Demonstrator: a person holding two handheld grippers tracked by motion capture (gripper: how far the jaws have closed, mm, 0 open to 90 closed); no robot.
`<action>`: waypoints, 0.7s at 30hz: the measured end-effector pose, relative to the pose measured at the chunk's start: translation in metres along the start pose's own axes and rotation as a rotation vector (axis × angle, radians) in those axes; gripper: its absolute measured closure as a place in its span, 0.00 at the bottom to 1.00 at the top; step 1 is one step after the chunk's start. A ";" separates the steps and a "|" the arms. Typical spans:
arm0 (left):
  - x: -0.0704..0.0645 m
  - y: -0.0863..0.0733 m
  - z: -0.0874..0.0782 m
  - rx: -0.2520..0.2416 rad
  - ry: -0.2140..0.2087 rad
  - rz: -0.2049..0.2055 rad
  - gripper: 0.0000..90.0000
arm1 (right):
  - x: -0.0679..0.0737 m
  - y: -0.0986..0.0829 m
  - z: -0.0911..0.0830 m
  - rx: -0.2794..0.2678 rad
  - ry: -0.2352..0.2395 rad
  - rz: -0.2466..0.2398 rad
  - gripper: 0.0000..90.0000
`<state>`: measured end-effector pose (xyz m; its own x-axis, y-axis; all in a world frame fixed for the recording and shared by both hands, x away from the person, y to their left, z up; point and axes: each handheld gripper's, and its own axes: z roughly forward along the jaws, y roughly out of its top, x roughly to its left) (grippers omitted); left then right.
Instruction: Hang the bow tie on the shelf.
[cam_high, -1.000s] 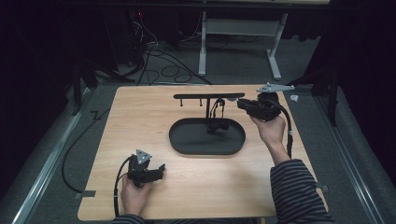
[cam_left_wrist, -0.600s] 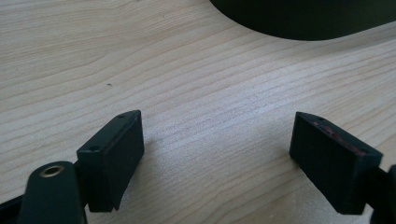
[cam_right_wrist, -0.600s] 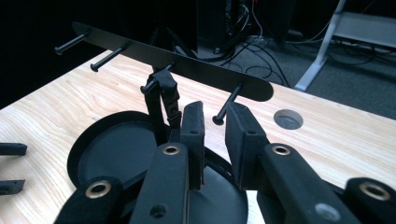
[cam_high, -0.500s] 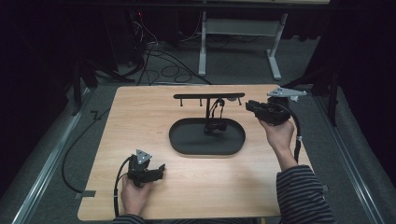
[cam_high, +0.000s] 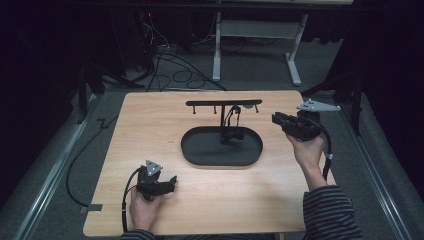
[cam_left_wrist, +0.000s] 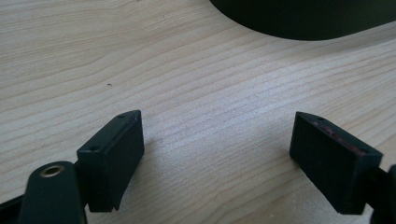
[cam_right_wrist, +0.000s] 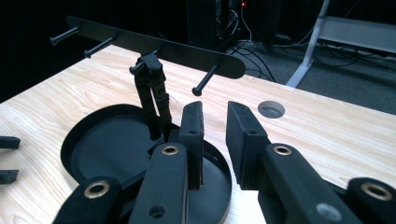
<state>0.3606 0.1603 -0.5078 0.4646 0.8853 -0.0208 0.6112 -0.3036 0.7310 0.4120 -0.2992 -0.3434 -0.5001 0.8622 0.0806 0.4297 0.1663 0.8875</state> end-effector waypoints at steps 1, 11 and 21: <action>0.000 0.000 0.000 0.000 0.000 0.000 0.20 | 0.000 -0.001 -0.001 0.000 0.001 -0.003 0.87; 0.000 0.000 0.000 0.000 0.000 0.000 0.20 | 0.000 -0.009 -0.007 -0.002 0.003 0.001 0.86; 0.000 0.000 0.000 0.000 0.001 0.001 0.20 | -0.002 -0.019 -0.016 -0.009 -0.004 0.015 0.85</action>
<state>0.3606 0.1602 -0.5078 0.4648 0.8852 -0.0196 0.6109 -0.3047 0.7307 0.3930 -0.3116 -0.3529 -0.4906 0.8665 0.0920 0.4302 0.1491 0.8903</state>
